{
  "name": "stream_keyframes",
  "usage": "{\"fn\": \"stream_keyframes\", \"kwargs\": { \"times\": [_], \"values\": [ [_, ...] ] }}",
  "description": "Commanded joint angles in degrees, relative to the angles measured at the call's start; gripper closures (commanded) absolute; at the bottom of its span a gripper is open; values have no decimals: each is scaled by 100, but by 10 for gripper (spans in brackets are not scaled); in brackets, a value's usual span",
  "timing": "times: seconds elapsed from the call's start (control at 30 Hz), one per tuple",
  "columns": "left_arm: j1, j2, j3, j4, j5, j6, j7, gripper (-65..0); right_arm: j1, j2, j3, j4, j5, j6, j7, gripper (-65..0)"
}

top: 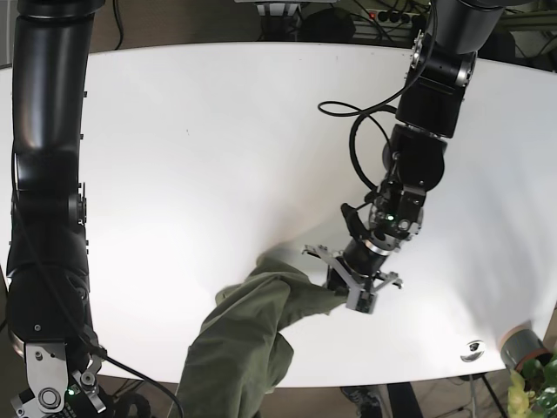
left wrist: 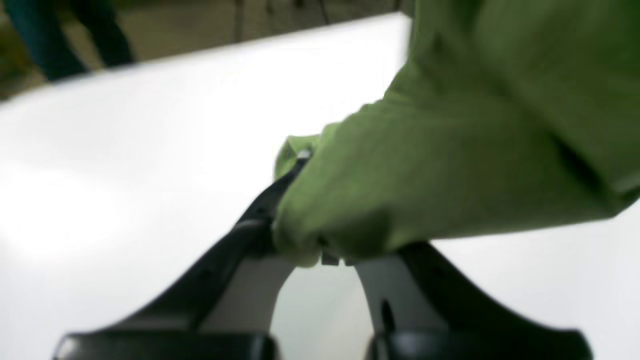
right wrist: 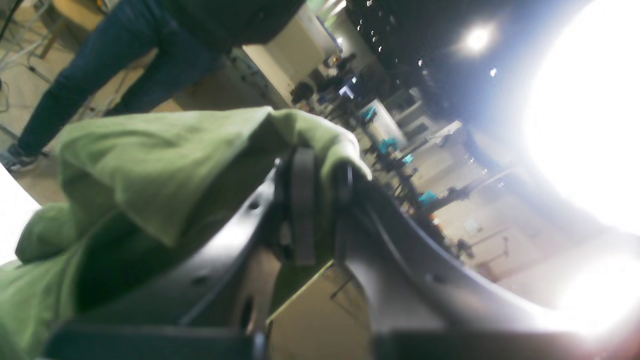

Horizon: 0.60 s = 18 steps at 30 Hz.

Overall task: Fold the T-shirt properly
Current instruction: 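Stretch the shirt between both grippers and lay it flat on the table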

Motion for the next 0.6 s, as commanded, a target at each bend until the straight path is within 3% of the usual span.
{"fn": "stream_keyframes", "kwargs": {
  "times": [0.0, 0.17, 0.37, 0.57],
  "values": [
    [-135, -106, -228, 309, -27, -7, 30, 0, 236, 15, 65, -356, -34, -97, 329, -25],
    [-143, -405, -897, 915, -27, -16, 575, 0, 236, -3, 294, -857, -25, -106, 434, -25],
    [-311, -616, -1635, 1047, -27, -16, 1032, 0, 224, -284, 883, -1666, -60, -106, 698, -25],
    [-574, -757, -2365, 1038, -27, -86, 1595, 0, 236, -310, 1138, -2448, -52, -106, 971, -25]
  ]
}}
